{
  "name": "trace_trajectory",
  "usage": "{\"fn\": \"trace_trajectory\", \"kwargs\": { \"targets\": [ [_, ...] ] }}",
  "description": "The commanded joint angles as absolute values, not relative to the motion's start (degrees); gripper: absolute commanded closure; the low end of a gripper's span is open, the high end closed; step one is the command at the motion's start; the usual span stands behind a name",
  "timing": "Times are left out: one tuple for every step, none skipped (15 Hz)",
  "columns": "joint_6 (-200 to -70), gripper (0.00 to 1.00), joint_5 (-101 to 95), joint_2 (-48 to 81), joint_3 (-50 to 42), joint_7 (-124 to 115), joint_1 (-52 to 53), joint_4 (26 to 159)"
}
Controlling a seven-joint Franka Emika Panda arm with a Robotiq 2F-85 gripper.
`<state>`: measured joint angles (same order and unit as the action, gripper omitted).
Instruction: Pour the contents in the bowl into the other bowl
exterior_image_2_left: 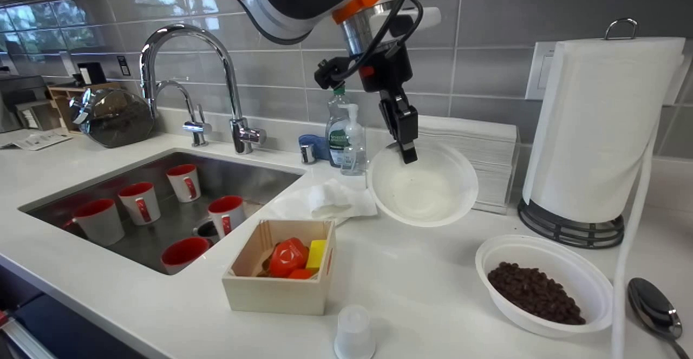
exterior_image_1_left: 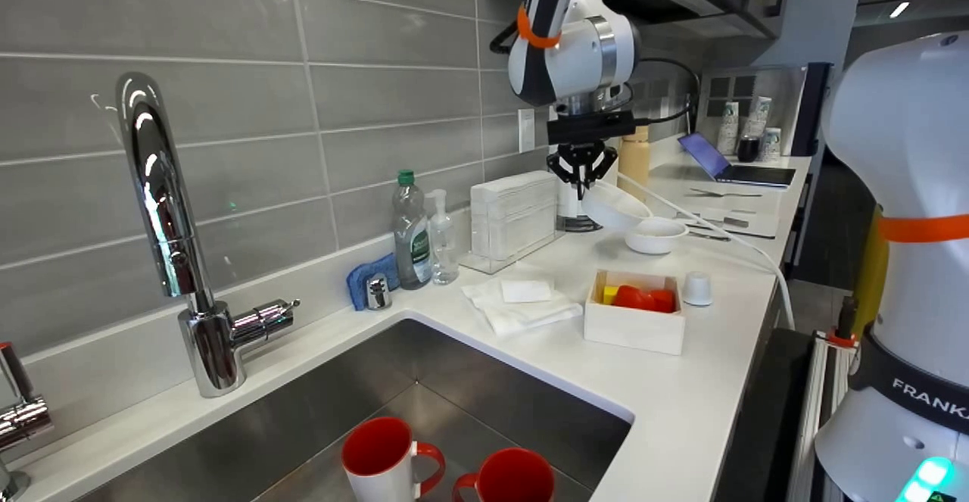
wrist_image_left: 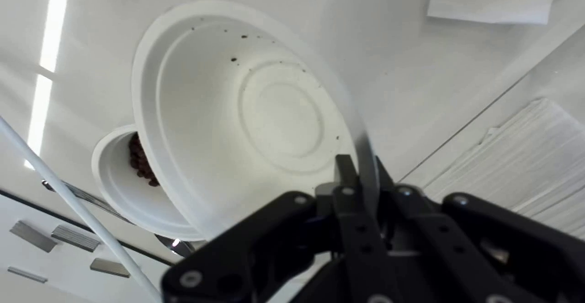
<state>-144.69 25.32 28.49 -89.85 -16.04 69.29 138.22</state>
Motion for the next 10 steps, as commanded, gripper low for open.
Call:
{"fn": "trace_trajectory", "kwargs": {
  "targets": [
    [-145.5, 1.00, 21.6, 24.9, -85.0, -20.0, 64.6, 138.1],
    [-145.5, 1.00, 21.1, 24.5, -83.4, -20.7, 63.1, 138.1],
    [-145.6, 1.00, 20.5, 24.0, -81.5, -21.2, 61.2, 138.0],
    [-146.4, 1.00, 20.0, 23.4, -79.6, -21.6, 59.4, 138.1],
    [-146.9, 1.00, 19.5, 23.1, -77.4, -22.0, 57.2, 138.0],
    [-147.3, 1.00, 18.9, 22.9, -75.1, -22.4, 54.8, 137.9],
    [-147.8, 1.00, 18.2, 22.6, -72.9, -22.7, 52.4, 137.6],
    [-148.2, 1.00, 17.4, 22.9, -70.4, -23.4, 49.7, 137.3],
    [-148.5, 1.00, 16.6, 22.8, -68.2, -24.1, 47.3, 137.1],
    [-148.8, 1.00, 15.8, 22.8, -65.7, -24.6, 44.7, 136.8]
  ]
}}
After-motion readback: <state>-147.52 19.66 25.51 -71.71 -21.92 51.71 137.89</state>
